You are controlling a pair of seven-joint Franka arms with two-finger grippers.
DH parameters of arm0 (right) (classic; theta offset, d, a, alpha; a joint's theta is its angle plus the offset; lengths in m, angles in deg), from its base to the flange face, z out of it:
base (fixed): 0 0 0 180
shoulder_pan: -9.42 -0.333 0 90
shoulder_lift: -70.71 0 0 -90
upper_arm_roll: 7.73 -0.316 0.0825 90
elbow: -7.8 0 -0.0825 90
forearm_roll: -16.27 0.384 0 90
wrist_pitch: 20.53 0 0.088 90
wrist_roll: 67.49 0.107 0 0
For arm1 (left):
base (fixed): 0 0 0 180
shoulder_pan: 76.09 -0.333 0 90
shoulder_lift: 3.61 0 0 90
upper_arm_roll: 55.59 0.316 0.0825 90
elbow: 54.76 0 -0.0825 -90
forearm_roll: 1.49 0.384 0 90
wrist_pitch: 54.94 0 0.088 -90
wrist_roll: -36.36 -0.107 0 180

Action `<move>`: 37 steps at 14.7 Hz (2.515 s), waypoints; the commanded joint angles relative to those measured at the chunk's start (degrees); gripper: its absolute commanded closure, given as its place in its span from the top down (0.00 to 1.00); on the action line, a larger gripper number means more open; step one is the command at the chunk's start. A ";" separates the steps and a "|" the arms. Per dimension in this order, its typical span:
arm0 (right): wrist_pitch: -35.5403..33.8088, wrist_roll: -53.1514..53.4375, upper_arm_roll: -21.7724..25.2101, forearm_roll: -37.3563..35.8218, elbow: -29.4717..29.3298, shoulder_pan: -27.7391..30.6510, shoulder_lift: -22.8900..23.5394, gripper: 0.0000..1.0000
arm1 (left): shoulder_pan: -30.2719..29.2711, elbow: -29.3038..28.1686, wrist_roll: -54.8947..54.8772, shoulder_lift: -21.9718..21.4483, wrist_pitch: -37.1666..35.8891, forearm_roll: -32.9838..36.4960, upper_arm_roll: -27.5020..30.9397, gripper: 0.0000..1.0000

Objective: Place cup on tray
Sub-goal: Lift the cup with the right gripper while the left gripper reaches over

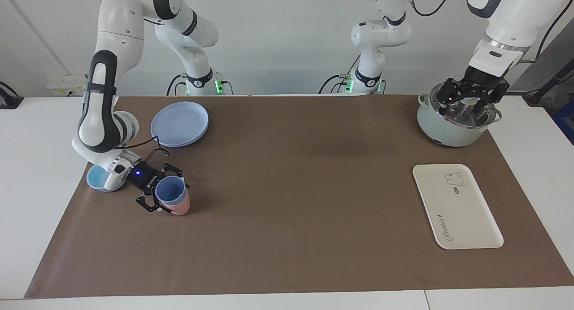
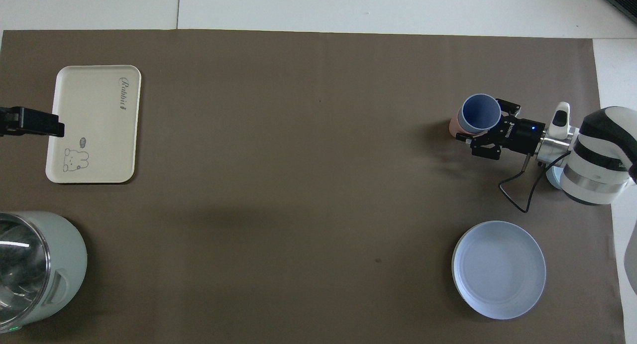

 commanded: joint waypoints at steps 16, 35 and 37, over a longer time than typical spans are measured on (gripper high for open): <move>23.74 40.89 0.13 -8.29 0.21 -14.57 -13.40 0.00 | 0.17 -1.80 0.56 -1.58 0.11 0.12 0.00 1.00; 34.06 118.24 0.31 -73.31 -0.85 -34.27 -16.22 0.00 | 11.75 18.49 41.22 19.94 12.04 -14.47 -0.44 0.86; 33.44 124.22 0.22 -79.29 -0.85 -36.02 -15.96 0.00 | 15.18 18.50 46.41 22.23 18.27 -14.38 -0.35 0.82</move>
